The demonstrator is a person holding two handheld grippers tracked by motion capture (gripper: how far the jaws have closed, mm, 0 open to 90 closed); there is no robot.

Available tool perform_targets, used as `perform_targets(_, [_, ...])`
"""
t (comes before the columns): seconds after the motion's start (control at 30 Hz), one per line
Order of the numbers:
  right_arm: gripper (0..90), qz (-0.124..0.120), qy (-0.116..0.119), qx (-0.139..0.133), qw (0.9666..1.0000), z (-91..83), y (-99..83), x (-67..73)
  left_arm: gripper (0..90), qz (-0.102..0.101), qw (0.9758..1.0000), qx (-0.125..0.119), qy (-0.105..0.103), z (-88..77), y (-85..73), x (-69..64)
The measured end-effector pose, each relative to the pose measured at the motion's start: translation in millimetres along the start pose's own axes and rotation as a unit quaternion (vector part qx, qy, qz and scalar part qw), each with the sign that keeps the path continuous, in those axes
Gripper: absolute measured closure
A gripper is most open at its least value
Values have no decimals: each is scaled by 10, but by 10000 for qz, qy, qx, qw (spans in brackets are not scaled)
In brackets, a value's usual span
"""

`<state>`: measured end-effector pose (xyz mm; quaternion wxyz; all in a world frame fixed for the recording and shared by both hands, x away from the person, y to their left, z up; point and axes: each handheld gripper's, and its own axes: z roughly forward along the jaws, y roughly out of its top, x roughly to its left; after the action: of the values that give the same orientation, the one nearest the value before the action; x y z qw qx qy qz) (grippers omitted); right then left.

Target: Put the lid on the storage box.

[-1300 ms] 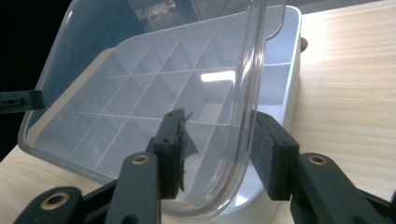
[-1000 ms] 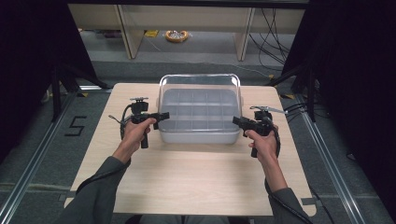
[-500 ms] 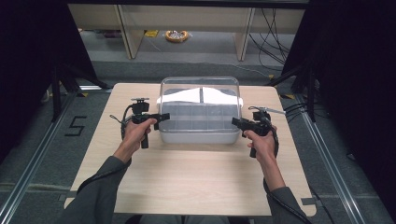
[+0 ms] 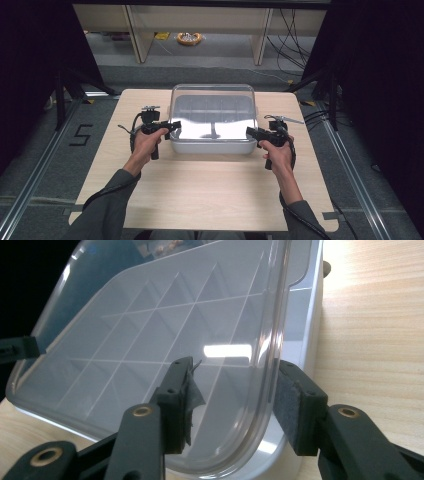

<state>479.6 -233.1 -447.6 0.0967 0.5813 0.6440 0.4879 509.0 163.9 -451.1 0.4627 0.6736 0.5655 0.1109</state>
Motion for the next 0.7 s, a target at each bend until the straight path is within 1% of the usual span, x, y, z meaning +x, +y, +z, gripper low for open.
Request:
perform_targets(0.03, [538,-166,1,-88,9998,19,5,-47,431,-106,9999,-28,-30,19,-11,-10])
perform_targets(0.07, [534,-194,-20,-99,9998,21,5,-62,426,-66,10000,56,-32,23,-21,7])
perform_targets(0.1, [531,-98,-7,-141,9999,25,5,-62,422,-203,9998,12,-62,47,-35,8])
perform_targets(0.13, [529,82,24,-95,9999,2,3,-48,417,-237,9997,19,-78,56,-43,23])
perform_targets(0.17, [527,161,70,-99,9998,1,2,-52,414,-279,9996,11,-104,61,-45,29])
perform_targets(0.23, [526,156,115,-116,9997,3,-6,-57,415,-276,9995,7,-119,58,-46,36])
perform_targets(0.27, [526,-54,76,-151,9998,11,2,-86,414,-263,9996,7,-102,55,-44,27])
perform_targets(0.3, [526,-54,76,-151,9998,11,2,-86,414,-260,9996,-2,-88,54,-45,19])
perform_targets(0.33, [526,-89,80,-144,9998,7,5,-87,412,-176,9998,63,-85,45,-42,23])
perform_targets(0.37, [526,-84,85,-137,9998,-2,10,-83,406,-227,9997,17,-92,53,-42,11])
perform_targets(0.4, [525,-94,64,-147,9998,-2,14,-80,401,-219,9997,25,-96,54,-43,13])
perform_targets(0.43, [523,135,79,-64,9999,-14,12,-43,400,-217,9997,32,-101,59,-47,14])
perform_targets(0.47, [512,164,94,2,9998,-14,14,-41,398,-215,9997,31,-101,61,-47,17])
perform_targets(0.5, [508,173,65,24,9998,-4,13,-38,398,-164,9998,76,-102,54,-46,30])
perform_targets(0.53, [507,200,46,21,9998,1,13,-28,399,-237,9996,26,-119,60,-49,22])
perform_targets(0.57, [507,-99,20,-31,9999,14,23,-67,399,-179,9998,59,-113,54,-50,29])
perform_targets(0.6, [506,-93,23,-35,9999,19,26,-63,399,-216,9997,17,-117,59,-51,19])
perform_targets(0.63, [506,-3,-41,73,10000,10,40,-56,399,-209,9997,25,-118,59,-49,19])
perform_targets(0.7, [498,-58,-46,184,9998,4,58,-47,399,-162,9998,64,-133,52,-49,31])
